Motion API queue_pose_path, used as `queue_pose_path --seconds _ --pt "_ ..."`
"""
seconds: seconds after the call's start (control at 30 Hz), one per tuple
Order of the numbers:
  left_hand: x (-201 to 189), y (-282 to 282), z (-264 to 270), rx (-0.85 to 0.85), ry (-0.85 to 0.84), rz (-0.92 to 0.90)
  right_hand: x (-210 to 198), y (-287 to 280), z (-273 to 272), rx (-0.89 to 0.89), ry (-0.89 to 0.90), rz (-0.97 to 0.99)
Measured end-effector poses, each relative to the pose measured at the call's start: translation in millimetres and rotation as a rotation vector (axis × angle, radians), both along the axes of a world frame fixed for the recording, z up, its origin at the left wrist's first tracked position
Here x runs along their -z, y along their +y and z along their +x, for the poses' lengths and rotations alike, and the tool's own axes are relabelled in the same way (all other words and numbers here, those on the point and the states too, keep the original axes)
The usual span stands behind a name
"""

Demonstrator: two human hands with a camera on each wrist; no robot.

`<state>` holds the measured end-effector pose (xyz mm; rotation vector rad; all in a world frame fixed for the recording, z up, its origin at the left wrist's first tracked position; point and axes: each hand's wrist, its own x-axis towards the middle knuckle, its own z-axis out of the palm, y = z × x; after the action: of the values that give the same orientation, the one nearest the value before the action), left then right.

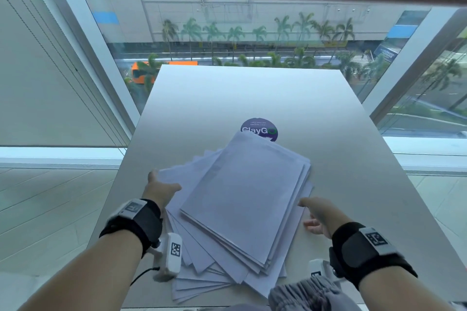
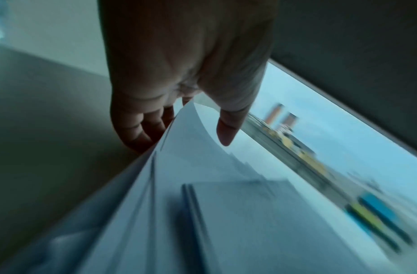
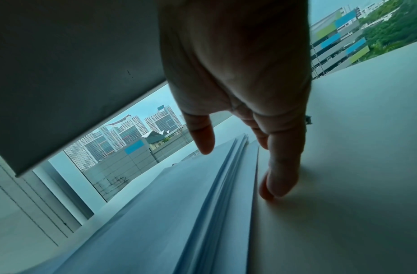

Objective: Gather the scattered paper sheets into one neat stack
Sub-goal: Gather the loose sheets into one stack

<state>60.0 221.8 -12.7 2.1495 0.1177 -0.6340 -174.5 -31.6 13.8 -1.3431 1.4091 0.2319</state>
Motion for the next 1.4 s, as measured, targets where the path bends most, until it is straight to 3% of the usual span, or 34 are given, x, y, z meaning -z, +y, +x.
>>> queue_pose_path --seconds 0.17,0.43,0.53,0.67,0.73,0.83,1.03,1.23,1.4 --pt "4 0 -1 -0.089 0.09 -0.093 -1 7 6 -0.053 -0.026 0.049" --pt "2 10 -8 -0.046 0.016 -0.123 0 1 19 -0.124 -0.015 -0.052" --pt "-6 11 9 0.033 -0.007 -0.001 0 -8 25 -0.091 -0.022 -0.072" --pt "-18 0 25 0.336 -0.127 0.363 9 -16 32 -0.058 0.025 -0.133" --pt "-22 -13 29 0.496 -0.158 0.456 12 -17 34 -0.035 0.055 -0.146" --pt "-21 -29 31 0.607 -0.14 0.558 17 -18 35 -0.005 0.047 -0.154" --pt "-21 -33 31 0.628 -0.12 0.771 20 -20 28 0.069 -0.006 -0.119" --pt "-13 -5 20 0.585 -0.106 0.538 23 -21 35 0.008 0.024 -0.171" --pt "-2 11 1 0.571 -0.147 0.65 20 -19 42 -0.065 0.047 -0.207"
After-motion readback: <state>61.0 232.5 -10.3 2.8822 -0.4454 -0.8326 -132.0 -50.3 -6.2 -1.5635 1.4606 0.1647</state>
